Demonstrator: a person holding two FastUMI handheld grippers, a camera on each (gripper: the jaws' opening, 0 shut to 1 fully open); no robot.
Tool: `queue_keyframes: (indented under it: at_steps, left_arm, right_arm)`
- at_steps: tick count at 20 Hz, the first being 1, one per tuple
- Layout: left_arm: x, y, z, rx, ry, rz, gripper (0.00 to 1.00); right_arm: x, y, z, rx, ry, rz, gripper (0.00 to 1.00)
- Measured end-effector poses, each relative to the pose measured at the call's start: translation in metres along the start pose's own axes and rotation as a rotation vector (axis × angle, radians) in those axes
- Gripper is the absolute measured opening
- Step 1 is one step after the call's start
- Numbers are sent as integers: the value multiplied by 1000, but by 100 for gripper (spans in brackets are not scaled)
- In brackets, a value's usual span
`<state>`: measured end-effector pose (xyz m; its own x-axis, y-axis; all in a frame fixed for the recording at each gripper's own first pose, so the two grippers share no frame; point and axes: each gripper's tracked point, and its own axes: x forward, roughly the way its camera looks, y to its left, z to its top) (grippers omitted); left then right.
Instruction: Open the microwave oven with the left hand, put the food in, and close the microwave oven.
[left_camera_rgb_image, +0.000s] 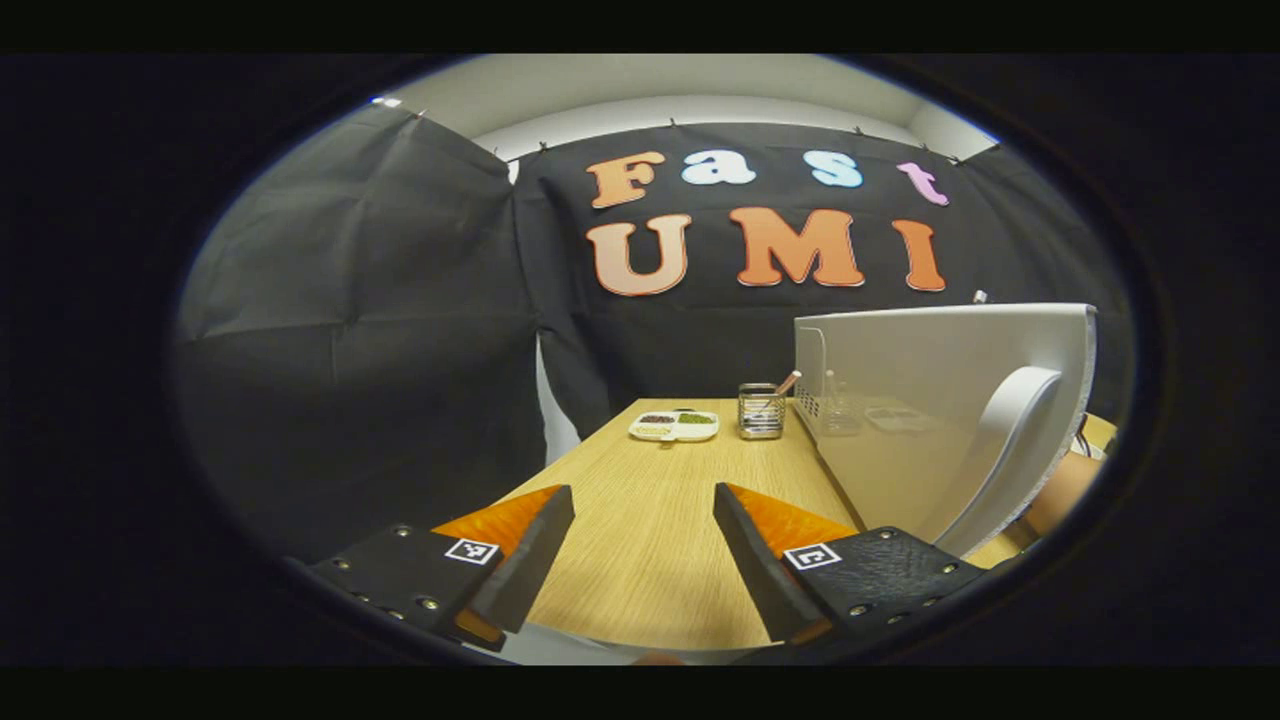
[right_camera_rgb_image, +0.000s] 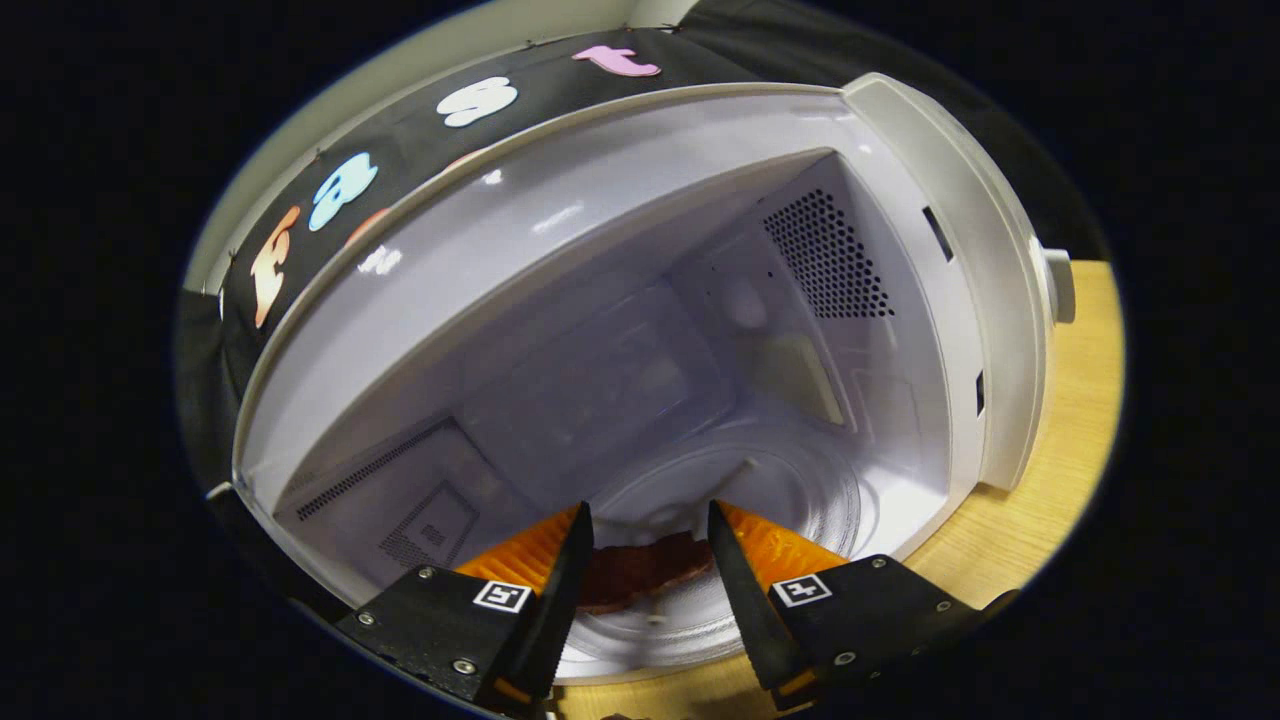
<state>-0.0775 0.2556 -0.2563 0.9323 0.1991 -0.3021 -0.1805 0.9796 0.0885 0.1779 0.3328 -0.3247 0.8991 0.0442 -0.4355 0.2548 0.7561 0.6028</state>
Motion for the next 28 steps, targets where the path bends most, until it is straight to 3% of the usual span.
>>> queue_keyframes:
  at_steps: [6, 10, 15, 20, 25, 28]
  left_arm:
    - [-14, -4, 10, 39, -14, 21, 87]
    - [-24, -28, 17, 66, -20, -10, 87]
    - [-33, -57, 16, 72, -14, -51, 88]
    - [-35, -70, 11, 80, -6, -52, 87]
    - [-39, -103, 8, 44, 11, -109, 87]
    - [-40, -140, 10, 32, -1, -182, 87]
  right_arm:
    - [-35, 16, -4, 247, 77, 103, 74]
    - [-80, 14, 13, 248, 99, 166, 73]
    - [-143, -11, 51, 136, 92, 237, 73]
    - [-196, -42, 99, -65, 53, 286, 73]
    - [-235, -78, 145, -252, -1, 313, 73]
    - [-256, -91, 175, -354, -44, 337, 73]
